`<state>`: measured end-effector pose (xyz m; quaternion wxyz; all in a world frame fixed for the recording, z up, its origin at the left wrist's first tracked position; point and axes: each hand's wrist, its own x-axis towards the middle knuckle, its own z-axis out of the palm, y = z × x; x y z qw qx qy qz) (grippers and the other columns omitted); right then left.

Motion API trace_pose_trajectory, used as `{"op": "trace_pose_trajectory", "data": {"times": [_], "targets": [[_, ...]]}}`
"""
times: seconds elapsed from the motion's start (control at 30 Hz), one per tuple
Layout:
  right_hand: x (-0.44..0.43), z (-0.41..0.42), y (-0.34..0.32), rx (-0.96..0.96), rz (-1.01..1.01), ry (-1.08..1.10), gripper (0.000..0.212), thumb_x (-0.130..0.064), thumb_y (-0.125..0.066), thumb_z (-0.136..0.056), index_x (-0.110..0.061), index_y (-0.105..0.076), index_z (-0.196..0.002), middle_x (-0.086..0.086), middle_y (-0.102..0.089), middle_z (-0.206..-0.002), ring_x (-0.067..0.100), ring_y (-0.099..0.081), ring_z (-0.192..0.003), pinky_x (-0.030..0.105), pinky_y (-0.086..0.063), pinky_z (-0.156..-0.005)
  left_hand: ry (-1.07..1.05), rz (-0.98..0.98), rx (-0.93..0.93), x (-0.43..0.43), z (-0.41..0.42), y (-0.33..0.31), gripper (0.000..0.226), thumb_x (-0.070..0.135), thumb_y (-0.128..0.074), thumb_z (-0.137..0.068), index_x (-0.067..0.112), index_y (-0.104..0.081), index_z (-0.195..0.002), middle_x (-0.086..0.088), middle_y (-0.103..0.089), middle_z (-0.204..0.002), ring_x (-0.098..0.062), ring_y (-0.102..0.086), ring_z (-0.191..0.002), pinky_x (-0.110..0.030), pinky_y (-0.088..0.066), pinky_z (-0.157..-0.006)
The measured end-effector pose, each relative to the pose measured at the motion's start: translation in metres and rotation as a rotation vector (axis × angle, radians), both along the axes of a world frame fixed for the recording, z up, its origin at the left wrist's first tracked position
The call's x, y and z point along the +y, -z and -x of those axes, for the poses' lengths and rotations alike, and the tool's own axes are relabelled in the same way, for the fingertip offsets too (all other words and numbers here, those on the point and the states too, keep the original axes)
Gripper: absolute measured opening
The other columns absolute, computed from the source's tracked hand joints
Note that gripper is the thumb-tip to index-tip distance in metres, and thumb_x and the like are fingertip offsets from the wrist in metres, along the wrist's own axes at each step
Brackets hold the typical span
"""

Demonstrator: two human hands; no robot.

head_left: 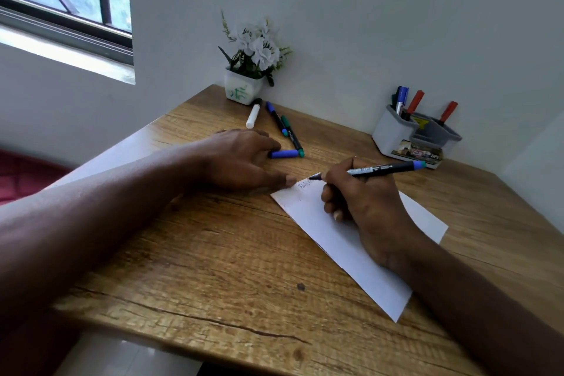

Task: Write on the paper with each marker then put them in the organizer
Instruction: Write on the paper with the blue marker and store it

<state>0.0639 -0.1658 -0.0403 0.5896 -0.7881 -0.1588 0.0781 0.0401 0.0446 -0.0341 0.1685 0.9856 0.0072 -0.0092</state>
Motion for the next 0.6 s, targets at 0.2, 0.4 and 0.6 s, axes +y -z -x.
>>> {"op": "trace_pose_trajectory", "data": {"times": [0.2, 0.4, 0.6], "targets": [[-0.005, -0.008, -0.008, 0.256, -0.238, -0.112, 0.020, -0.016, -0.054, -0.099, -0.006, -0.071, -0.098, 0.007, -0.071, -0.071, 0.015, -0.065, -0.063, 0.022, -0.053, -0.053, -0.022, -0.020, -0.293, -0.001, -0.001, 0.007, 0.037, 0.053, -0.063, -0.091, 0.039, -0.067, -0.126, 0.009, -0.065, -0.129, -0.016, -0.058, -0.118, -0.042, -0.050, -0.098], [-0.013, -0.016, -0.011, 0.376, -0.331, -0.261, 0.049, -0.044, -0.048, -0.099, -0.003, -0.072, -0.112, 0.009, -0.071, -0.081, 0.016, -0.065, -0.069, 0.026, -0.054, -0.060, -0.070, 0.012, -0.423, -0.005, -0.007, 0.011, 0.017, 0.038, -0.070, -0.091, 0.037, -0.074, -0.108, 0.016, -0.070, -0.096, -0.003, -0.062, -0.087, -0.023, -0.046, -0.071], [-0.017, -0.019, -0.008, 0.314, -0.442, -0.248, 0.043, -0.037, -0.045, -0.102, -0.006, -0.075, -0.101, 0.008, -0.070, -0.077, 0.017, -0.064, -0.067, 0.028, -0.052, -0.062, -0.009, 0.415, -0.529, 0.007, -0.003, 0.012, 0.011, 0.031, -0.074, -0.090, 0.033, -0.077, -0.100, 0.010, -0.076, -0.090, -0.013, -0.071, -0.088, -0.047, -0.058, -0.082]]}}
